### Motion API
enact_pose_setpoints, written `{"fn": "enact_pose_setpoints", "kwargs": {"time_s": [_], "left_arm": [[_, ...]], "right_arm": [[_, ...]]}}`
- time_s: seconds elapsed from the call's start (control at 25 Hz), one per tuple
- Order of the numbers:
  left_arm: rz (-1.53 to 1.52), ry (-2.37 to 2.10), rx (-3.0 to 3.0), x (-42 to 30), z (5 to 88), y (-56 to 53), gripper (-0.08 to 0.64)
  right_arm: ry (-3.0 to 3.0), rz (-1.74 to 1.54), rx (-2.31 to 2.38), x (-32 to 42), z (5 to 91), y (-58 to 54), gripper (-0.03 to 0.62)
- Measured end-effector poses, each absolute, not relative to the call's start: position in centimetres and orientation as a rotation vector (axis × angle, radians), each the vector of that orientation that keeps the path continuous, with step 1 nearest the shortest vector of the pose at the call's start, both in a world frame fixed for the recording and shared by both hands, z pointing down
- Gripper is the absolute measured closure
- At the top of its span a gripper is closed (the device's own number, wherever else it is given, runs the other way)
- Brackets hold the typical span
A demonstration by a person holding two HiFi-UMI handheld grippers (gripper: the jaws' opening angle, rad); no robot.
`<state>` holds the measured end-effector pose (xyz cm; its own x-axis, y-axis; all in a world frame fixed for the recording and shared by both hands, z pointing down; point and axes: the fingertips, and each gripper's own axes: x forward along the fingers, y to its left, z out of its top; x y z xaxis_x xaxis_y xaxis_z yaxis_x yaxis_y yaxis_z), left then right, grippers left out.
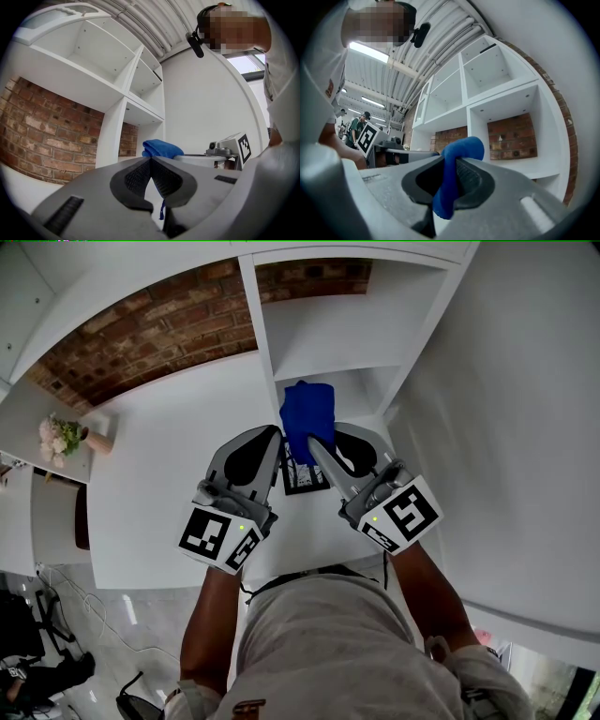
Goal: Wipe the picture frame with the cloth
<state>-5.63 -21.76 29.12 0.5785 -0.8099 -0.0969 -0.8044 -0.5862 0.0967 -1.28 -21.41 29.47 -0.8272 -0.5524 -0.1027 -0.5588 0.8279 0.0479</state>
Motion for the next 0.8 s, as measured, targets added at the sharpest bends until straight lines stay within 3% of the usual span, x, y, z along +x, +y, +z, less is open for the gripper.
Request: {"fn": "enact_pose_setpoints", "kwargs": {"time_s": [0.8], "left_arm": [[-0.188, -1.381, 2.764, -5.0, 29.1, -21.7, 0.560]], "right_arm": [[2.909, 0.107, -0.920, -0.2, 29.5, -21.6, 0.545]]}}
